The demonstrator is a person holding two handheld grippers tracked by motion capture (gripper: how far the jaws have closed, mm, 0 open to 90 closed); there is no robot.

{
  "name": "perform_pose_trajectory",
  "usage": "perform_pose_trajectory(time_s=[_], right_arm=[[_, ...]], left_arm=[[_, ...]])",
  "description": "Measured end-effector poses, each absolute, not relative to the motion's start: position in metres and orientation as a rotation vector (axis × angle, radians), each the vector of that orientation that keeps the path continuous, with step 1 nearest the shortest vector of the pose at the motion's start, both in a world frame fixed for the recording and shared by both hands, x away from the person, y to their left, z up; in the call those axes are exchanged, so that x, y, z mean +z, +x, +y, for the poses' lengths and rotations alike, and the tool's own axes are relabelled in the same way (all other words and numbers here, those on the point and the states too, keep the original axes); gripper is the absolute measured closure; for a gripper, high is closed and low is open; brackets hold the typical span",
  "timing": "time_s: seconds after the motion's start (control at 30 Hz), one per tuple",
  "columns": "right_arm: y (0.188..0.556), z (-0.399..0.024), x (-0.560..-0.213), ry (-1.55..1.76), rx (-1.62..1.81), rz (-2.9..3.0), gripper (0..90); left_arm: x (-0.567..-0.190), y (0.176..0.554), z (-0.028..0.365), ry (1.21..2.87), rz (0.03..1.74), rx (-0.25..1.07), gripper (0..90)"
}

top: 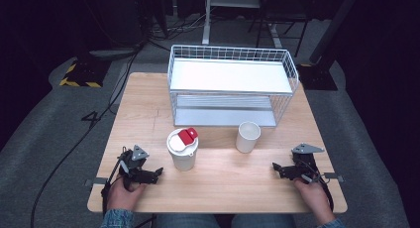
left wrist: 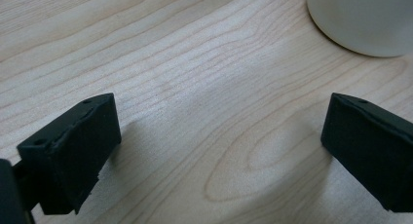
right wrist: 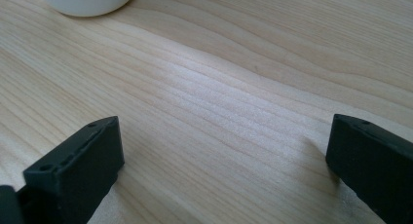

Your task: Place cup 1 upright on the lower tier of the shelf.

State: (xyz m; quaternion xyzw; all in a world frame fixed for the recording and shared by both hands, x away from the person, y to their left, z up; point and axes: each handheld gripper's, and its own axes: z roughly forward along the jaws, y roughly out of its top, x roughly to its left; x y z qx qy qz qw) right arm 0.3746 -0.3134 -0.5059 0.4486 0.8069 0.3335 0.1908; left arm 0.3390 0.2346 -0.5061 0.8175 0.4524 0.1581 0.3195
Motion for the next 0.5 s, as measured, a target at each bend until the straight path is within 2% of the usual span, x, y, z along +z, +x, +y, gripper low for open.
perform_pose_trajectory(time_s=[0.5], right_arm=[[0.374, -0.3146, -0.5059, 1.248, 0.941, 2.275, 0.5]], left_arm=[[-0.506, 0.3421, 0.2317, 2.131, 1.232, 0.43, 0.6]])
